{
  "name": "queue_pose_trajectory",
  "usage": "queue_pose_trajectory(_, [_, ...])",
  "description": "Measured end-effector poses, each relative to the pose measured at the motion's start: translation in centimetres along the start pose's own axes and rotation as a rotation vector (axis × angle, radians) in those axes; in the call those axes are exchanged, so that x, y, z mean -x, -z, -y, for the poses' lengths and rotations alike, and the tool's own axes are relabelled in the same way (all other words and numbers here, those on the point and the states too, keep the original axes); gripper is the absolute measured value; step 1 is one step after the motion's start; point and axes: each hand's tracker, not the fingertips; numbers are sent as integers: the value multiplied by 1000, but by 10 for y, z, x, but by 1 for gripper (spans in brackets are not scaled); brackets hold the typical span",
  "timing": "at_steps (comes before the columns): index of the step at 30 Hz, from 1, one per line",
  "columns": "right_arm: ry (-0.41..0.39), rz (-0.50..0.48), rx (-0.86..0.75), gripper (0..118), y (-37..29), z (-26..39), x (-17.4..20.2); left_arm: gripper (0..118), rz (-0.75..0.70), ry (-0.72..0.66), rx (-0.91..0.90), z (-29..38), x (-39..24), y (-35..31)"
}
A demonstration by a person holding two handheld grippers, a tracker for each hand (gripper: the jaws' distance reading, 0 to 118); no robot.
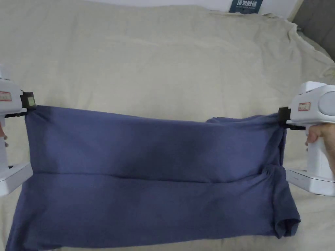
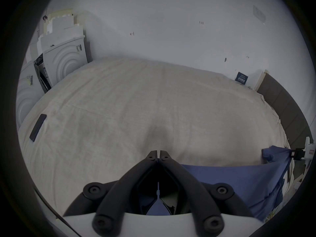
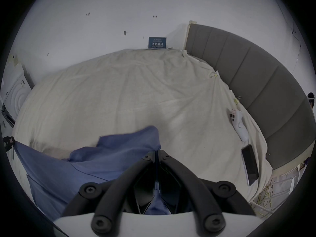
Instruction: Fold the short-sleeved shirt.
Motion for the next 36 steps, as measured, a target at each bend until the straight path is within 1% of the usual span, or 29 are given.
queue_pose_trajectory(5, [49,-26,-42,1,-48,33,-18,0,24,-19,-33,28,16,-46])
queue_pose_trajectory(11, [99,-46,-35,1,-79,85,-36,0,37,-60,-23,75,35,-81])
queue_pose_trajectory(13, [110,-44,-9,1,-79,106,-40,0,31,-76,-2,96,36,-90])
queue_pose_trajectory(17, [119,-31,51,1,-73,143,-42,0,1,-54,59,136,40,-92])
queue_pose_trajectory(20, [102,-2,109,1,-63,168,-41,0,-28,-31,118,162,42,-90])
queue_pose_trajectory(22, [122,3,149,1,-55,182,-41,0,-44,-43,158,177,44,-84])
queue_pose_trajectory(27, [156,14,192,2,-42,203,-39,0,-78,-41,212,195,43,-75])
queue_pose_trajectory(28, [158,15,194,5,-39,205,-40,1,-81,-50,218,196,44,-74])
queue_pose_trajectory(29, [164,15,193,5,-39,206,-40,1,-85,-60,221,198,42,-75])
queue_pose_trajectory(30, [178,16,185,7,-40,206,-41,4,-90,-75,215,197,42,-76])
queue_pose_trajectory(31, [181,27,180,22,-43,204,-42,14,-107,-85,209,195,42,-77])
queue_pose_trajectory(32, [180,31,175,46,-45,203,-44,29,-102,-86,210,192,44,-79])
queue_pose_trajectory(33, [168,39,171,73,-49,200,-48,52,-112,-85,209,189,45,-83])
queue_pose_trajectory(34, [160,37,163,96,-57,196,-53,86,-112,-90,207,183,50,-88])
queue_pose_trajectory(35, [152,35,146,102,-64,192,-56,106,-108,-106,196,177,53,-93])
queue_pose_trajectory(36, [122,22,94,103,-74,185,-57,118,-93,-115,171,168,54,-100])
